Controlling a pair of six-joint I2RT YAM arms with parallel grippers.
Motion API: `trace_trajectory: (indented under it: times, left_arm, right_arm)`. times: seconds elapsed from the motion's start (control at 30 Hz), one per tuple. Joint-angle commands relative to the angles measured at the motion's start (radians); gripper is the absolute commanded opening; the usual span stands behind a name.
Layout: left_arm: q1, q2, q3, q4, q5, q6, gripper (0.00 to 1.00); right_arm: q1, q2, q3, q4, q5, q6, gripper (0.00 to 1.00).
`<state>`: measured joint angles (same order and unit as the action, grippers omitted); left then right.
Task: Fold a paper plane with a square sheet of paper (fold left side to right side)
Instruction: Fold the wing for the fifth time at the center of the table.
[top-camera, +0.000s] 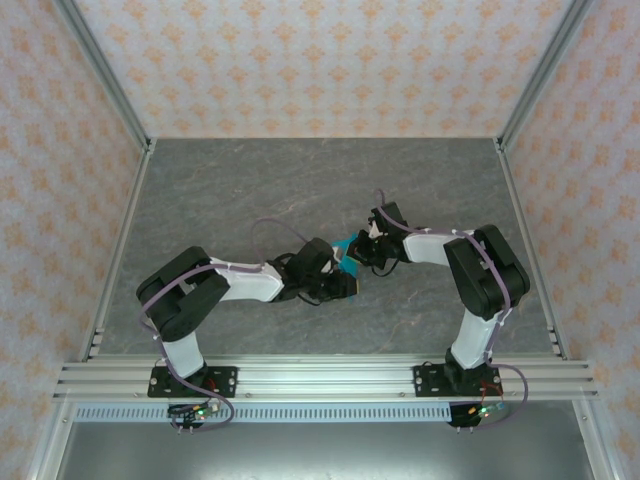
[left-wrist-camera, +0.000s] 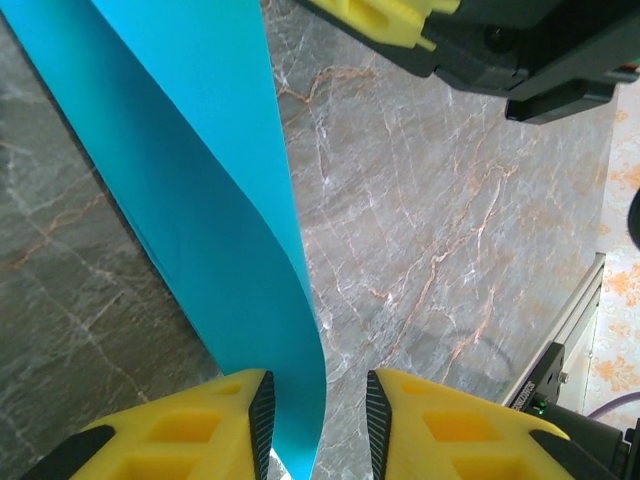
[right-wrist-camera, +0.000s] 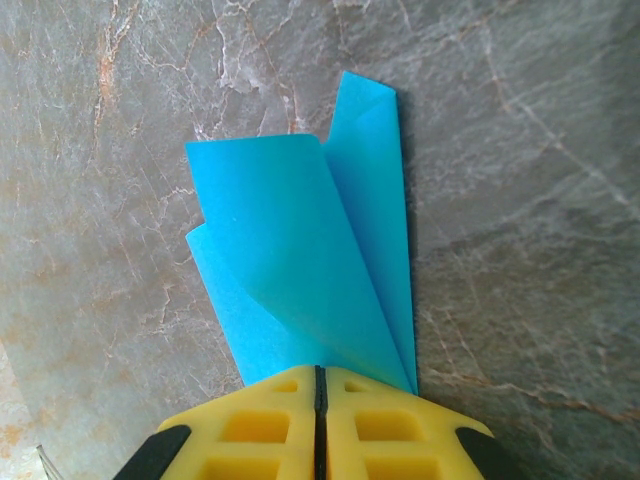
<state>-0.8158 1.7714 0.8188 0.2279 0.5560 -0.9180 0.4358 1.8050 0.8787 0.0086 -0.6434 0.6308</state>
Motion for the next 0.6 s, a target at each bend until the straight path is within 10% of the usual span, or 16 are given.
trace_trajectory:
  times: [0.0, 0.57]
  left_arm:
    - [-0.01, 0.011, 0.029, -0.027, -0.015, 0.003, 0.32]
    - [-0.029, 0.028, 0.044, -0.08, -0.021, 0.016, 0.24]
  right_arm:
    - [0.0, 0.058, -0.025, -0.108, 0.08, -0.01, 0.09]
    - [0.0, 0.062, -0.029, -0.105, 0.079, -0.01, 0.09]
